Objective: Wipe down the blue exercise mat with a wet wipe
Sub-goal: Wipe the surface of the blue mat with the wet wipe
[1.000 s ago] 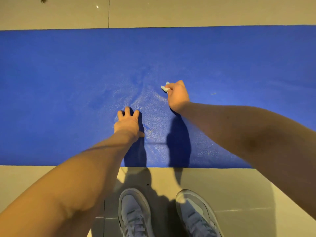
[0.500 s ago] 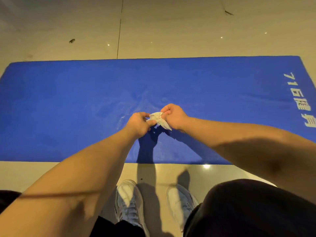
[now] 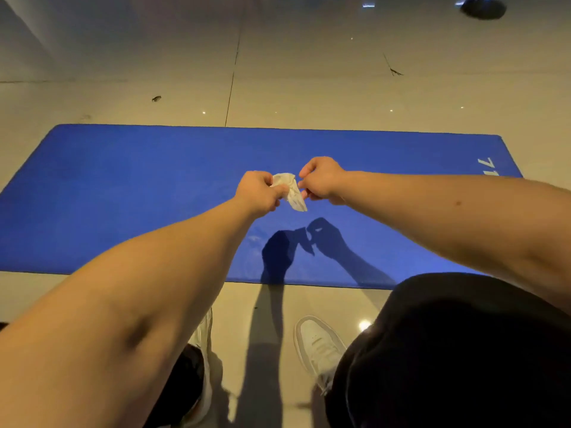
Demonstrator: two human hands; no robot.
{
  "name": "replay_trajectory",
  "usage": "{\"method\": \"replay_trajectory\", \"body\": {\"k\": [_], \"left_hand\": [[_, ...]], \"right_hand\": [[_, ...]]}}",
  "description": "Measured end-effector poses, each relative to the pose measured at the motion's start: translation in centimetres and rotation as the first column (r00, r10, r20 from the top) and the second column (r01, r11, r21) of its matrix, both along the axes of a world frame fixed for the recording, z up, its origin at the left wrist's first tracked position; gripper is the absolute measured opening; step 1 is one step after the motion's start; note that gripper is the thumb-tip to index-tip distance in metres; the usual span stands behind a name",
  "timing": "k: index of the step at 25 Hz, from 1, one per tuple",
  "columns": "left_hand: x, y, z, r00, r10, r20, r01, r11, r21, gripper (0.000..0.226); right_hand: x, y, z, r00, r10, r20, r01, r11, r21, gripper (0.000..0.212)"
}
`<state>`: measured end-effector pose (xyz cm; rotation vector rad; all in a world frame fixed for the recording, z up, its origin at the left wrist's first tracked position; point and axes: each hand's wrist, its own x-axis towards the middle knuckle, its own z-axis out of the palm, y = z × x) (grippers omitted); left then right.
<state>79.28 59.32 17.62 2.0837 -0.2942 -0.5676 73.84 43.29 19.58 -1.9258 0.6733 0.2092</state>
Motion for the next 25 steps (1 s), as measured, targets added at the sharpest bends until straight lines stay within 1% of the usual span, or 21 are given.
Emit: {"method": "replay_trajectory", "body": {"k": [1,3,4,5,7,8,10,12,14,15,17,19,22,25], "left_hand": [[0.7,0.3,0.3,0.999,0.002,0.035,-0.002,1.0,0.022,0.039],[1.8,0.5,1.1,0.995,-0.02,0.095,0.012,0.996,0.087,0.041],[2.5,0.6,1.3,0.994,-0.038,0.102,0.027,0.993,0.115,0.039],[3.1,0.6,1.4,0.993,-0.049,0.106,0.035,0.99,0.135,0.035],[4.1,0.2,0.9,0.992,-0.061,0.108,0.042,0.985,0.164,0.029],[4.6,-0.1,0.4,0.993,-0.068,0.102,0.049,0.983,0.177,0.029],[5.3,-1.0,-1.4,0.994,-0.079,0.081,0.062,0.979,0.196,0.034],[6.0,-1.9,-3.7,0.996,-0.074,0.041,0.065,0.977,0.203,0.037],[6.8,-2.7,-6.4,0.998,-0.067,-0.012,0.068,0.977,0.203,0.031],[7.1,-3.2,-7.7,0.997,-0.072,-0.043,0.079,0.977,0.2,0.028],[7.8,-4.0,-10.4,0.992,-0.074,-0.103,0.092,0.979,0.183,0.025],[8.7,-4.5,-12.7,0.99,-0.06,-0.13,0.085,0.978,0.192,0.022],[11.0,-4.9,-15.2,0.993,-0.059,-0.103,0.087,0.953,0.29,0.018],[13.9,-5.3,-17.2,0.997,-0.062,-0.052,0.078,0.91,0.408,0.016]], "right_hand": [[0.7,0.2,1.0,1.0,0.021,-0.016,-0.022,0.998,-0.053,0.008],[1.8,0.5,2.4,0.997,0.041,-0.059,-0.051,0.984,-0.17,0.012],[2.2,0.8,2.7,0.997,0.024,-0.075,-0.038,0.98,-0.193,0.013],[2.7,1.1,2.8,0.997,-0.001,-0.08,-0.013,0.984,-0.175,0.012],[3.8,1.6,2.0,0.992,-0.07,-0.101,0.068,0.997,-0.025,0.009],[4.4,1.8,1.2,0.986,-0.124,-0.116,0.132,0.989,0.068,0.011],[5.6,1.6,-1.7,0.964,-0.225,-0.141,0.25,0.948,0.199,0.017],[6.5,1.2,-5.0,0.942,-0.289,-0.171,0.328,0.901,0.283,0.019],[7.5,0.5,-8.6,0.928,-0.318,-0.192,0.366,0.874,0.321,0.021],[7.9,0.0,-10.4,0.924,-0.323,-0.204,0.374,0.877,0.302,0.024],[8.8,-1.4,-13.3,0.924,-0.314,-0.216,0.358,0.91,0.208,0.027],[9.8,-3.0,-15.3,0.927,-0.307,-0.217,0.334,0.937,0.1,0.024],[11.2,-5.8,-17.5,0.937,-0.303,-0.172,0.307,0.952,-0.006,0.017],[12.8,-8.5,-19.6,0.97,-0.216,-0.113,0.197,0.968,-0.157,0.017]]}}
